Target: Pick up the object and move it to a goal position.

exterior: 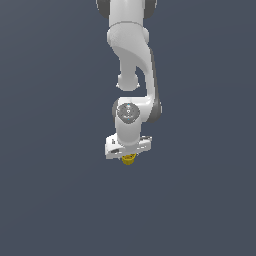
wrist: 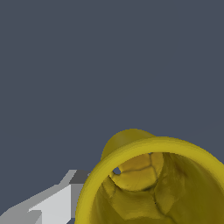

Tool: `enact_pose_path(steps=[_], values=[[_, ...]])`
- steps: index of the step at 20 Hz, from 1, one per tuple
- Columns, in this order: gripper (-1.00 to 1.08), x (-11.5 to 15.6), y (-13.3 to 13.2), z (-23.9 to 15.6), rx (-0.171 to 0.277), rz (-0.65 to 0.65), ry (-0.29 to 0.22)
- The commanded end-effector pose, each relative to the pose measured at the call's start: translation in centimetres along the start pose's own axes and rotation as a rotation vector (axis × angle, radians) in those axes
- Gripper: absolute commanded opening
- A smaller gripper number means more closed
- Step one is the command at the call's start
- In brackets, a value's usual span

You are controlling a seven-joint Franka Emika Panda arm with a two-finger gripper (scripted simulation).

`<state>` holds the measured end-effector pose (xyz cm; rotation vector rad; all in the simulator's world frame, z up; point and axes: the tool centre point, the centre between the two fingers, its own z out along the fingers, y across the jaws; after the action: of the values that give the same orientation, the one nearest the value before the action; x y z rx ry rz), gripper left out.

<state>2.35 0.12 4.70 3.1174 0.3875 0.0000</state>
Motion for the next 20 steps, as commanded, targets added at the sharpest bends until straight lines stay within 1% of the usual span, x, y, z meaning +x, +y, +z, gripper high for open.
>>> enact_pose_path(steps=[1, 6, 10, 15, 20], values=[[-1.0, 0.0, 0.0, 0.0, 0.0, 0.0, 0.0], [-1.0, 0.0, 0.1, -0.8, 0.0, 0.0, 0.0], [-1.0, 0.0, 0.4, -2.6, 0.0, 0.0, 0.0], [-1.0, -0.1, 1.0, -6.3, 0.0, 0.0, 0.0], [-1.0, -0.2, 1.8, -11.3, 0.0, -0.001, 0.0]])
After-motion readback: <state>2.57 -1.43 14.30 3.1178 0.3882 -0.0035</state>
